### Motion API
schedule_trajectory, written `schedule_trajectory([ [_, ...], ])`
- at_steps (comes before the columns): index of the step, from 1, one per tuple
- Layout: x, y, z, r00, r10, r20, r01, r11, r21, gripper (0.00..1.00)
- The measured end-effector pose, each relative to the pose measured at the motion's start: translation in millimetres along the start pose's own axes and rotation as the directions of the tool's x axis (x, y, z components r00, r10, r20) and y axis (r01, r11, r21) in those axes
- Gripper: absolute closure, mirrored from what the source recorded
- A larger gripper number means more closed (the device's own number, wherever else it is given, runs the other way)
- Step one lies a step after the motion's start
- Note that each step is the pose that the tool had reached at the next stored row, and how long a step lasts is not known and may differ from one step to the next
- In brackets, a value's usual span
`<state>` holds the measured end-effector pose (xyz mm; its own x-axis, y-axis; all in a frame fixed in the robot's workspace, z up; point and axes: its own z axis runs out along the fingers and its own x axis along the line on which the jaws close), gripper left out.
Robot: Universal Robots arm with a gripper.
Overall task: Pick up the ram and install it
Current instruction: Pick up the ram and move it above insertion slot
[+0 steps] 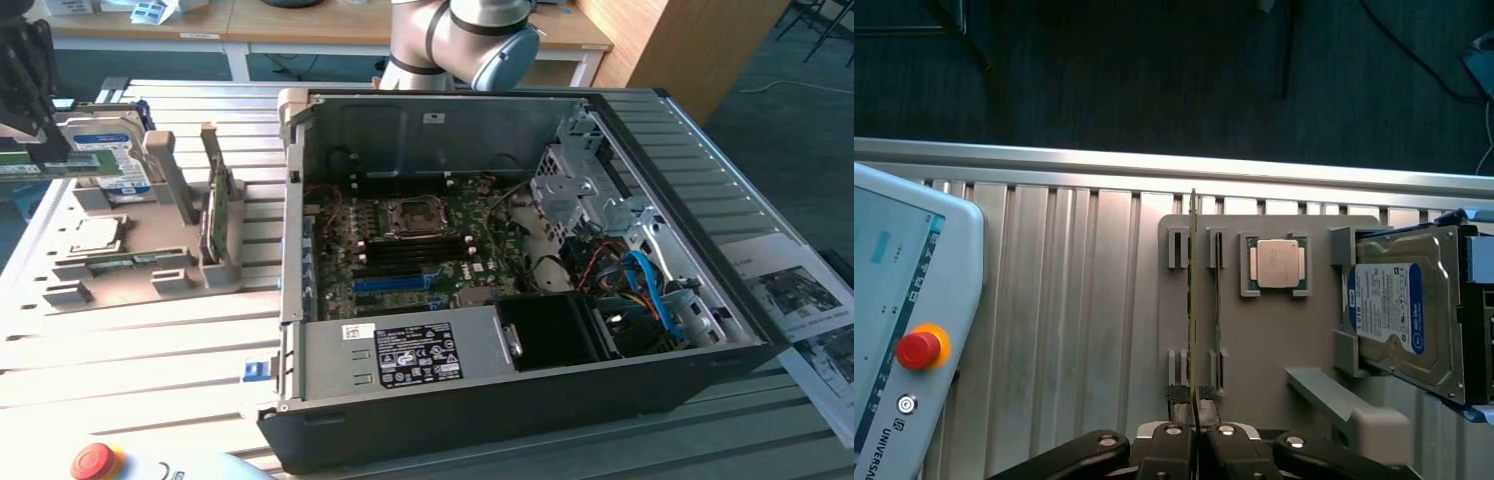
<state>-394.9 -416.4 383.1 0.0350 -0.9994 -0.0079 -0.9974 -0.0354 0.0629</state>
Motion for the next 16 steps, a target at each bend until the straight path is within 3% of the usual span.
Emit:
schedule_trajectory([
  [8,0.0,0.6,-9.8,1.0,0.0,-0.0007,0.0,1.0,-0.0002,0.88],
  [16,0.0,-0.2,-10.3,1.0,0.0,-0.0008,0.0,1.0,-0.0002,0.88],
])
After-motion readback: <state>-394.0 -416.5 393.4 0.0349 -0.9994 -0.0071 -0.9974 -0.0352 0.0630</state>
